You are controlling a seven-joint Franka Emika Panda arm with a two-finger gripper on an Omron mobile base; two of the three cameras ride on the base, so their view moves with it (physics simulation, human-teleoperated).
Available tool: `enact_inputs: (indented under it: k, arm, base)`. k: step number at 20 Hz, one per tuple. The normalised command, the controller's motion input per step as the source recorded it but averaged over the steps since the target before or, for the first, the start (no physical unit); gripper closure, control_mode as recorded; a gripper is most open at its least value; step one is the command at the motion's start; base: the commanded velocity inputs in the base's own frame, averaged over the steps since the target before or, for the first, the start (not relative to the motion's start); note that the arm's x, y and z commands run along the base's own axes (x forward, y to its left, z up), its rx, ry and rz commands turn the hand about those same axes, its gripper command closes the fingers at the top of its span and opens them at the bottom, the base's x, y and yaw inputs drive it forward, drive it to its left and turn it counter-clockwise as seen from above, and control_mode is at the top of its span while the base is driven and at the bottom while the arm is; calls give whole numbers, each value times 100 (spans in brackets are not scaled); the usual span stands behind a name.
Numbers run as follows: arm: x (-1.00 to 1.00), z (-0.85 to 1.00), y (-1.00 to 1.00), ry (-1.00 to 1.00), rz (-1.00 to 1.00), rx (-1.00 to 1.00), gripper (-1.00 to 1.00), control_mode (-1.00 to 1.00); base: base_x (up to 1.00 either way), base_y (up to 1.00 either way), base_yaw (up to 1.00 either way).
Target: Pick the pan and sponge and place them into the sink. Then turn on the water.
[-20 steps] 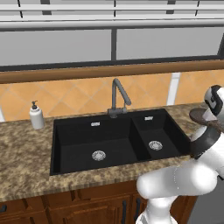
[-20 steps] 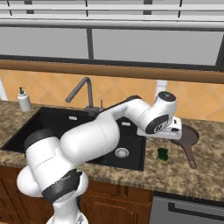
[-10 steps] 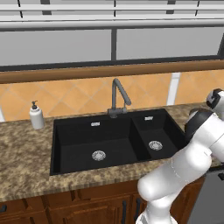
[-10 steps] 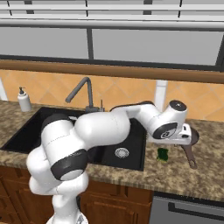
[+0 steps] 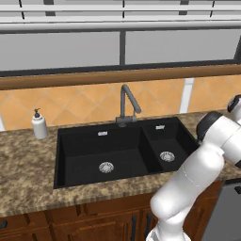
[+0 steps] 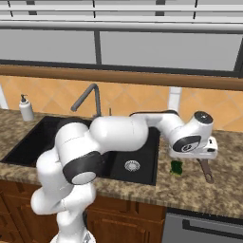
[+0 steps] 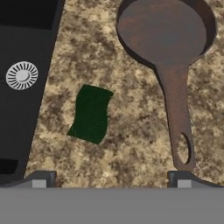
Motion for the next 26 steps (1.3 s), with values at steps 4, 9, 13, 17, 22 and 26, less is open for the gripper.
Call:
enact_inputs:
  k: [4,9,13,17,22,26]
  arm:
    - [0,-5,-29,0,1,0,-100,-100]
    - [5,-21,-11,0,3,0,-100,-100]
    - [8,-41,0,0,0,0,-100,-100]
    - [16,-33,-4,0,0,0,-100,-100]
    - [9,-14,-26,0,2,0,-100,-100]
    - [9,-13,-28,0,4,0,-100,-100]
  base:
    - [0,0,0]
    - [0,0,0]
    - [0,0,0]
    - [0,0,0]
    - [0,0,0]
    - [0,0,0]
